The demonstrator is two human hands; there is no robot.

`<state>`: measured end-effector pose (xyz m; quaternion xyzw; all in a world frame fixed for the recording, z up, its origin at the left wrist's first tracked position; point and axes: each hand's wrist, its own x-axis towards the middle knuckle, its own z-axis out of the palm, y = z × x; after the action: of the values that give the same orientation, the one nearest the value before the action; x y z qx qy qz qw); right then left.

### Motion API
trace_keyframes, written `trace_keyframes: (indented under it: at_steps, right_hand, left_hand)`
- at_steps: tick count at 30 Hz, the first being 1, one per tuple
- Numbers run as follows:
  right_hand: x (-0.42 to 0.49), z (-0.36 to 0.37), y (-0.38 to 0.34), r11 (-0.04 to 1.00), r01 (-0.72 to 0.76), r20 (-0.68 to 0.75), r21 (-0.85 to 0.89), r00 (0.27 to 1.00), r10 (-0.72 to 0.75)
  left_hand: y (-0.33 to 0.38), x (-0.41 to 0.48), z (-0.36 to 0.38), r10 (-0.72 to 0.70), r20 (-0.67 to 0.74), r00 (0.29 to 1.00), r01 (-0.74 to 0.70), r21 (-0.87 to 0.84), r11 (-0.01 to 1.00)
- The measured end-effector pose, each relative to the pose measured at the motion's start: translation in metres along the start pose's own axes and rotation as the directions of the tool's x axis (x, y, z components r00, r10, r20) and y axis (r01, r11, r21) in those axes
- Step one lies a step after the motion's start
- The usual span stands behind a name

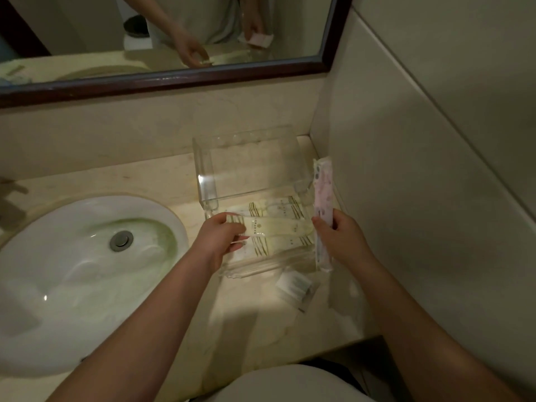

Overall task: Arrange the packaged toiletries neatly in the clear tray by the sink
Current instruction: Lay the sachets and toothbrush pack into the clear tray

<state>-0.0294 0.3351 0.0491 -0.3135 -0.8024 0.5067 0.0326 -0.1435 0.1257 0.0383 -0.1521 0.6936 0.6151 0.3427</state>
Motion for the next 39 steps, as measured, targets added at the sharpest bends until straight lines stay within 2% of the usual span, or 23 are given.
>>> trace_keyframes:
  at_steps: [5,8,12,14,17,19,21,24,30,32,33,36,39]
  right_hand:
    - [0.006,0.000,0.002,1.000,-0.011,0.014,-0.024,1.000,0.011]
    - [0.010,0.004,0.003,0.999,-0.017,0.031,-0.033,0.999,0.018]
    - [0.014,0.006,-0.001,0.999,-0.006,0.085,-0.047,0.996,0.010]
    - [0.017,0.005,-0.005,0.998,0.021,0.148,-0.065,0.989,-0.011]
    - [0.025,0.006,-0.019,0.965,0.157,0.271,-0.211,0.958,-0.096]
    - [0.035,0.010,-0.030,0.872,0.292,0.391,-0.392,0.911,-0.129]
    - [0.049,0.019,-0.039,0.733,0.412,0.485,-0.541,0.865,-0.128]
    - [0.068,0.037,-0.052,0.590,0.506,0.531,-0.629,0.834,-0.150]
    - [0.091,0.073,-0.063,0.380,0.579,0.550,-0.722,0.813,-0.194]
    - [0.095,0.080,-0.062,0.340,0.592,0.548,-0.731,0.806,-0.224]
    - [0.095,0.082,-0.061,0.349,0.587,0.530,-0.730,0.810,-0.252]
    - [0.093,0.086,-0.056,0.466,0.559,0.407,-0.686,0.826,-0.391]
    - [0.083,0.085,-0.042,0.480,0.574,0.305,-0.664,0.793,-0.527]
  left_hand:
    - [-0.002,0.004,0.006,-0.021,-0.015,1.000,0.022,0.080,0.997]
    - [-0.008,0.003,0.010,0.017,-0.029,0.999,-0.014,0.110,0.994]
    - [-0.014,0.003,0.007,0.146,-0.044,0.988,-0.123,0.332,0.935]
    - [-0.015,0.001,0.003,0.202,-0.013,0.979,-0.169,0.491,0.854]
    - [-0.018,-0.002,0.002,0.305,0.043,0.951,-0.236,0.738,0.632]
    - [-0.024,-0.002,0.003,0.361,0.077,0.930,-0.263,0.823,0.503]
    - [-0.031,-0.003,0.004,0.405,0.111,0.907,-0.287,0.868,0.404]
    - [-0.040,-0.007,0.005,0.433,0.152,0.889,-0.309,0.895,0.322]
    - [-0.047,-0.010,0.002,0.453,0.187,0.872,-0.318,0.919,0.233]
    - [-0.049,-0.008,0.000,0.456,0.192,0.869,-0.319,0.922,0.218]
    - [-0.052,-0.008,0.000,0.467,0.191,0.863,-0.319,0.924,0.211]
    - [-0.058,-0.008,0.000,0.508,0.195,0.839,-0.322,0.931,0.175]
    - [-0.061,-0.010,0.000,0.521,0.197,0.831,-0.328,0.929,0.172]
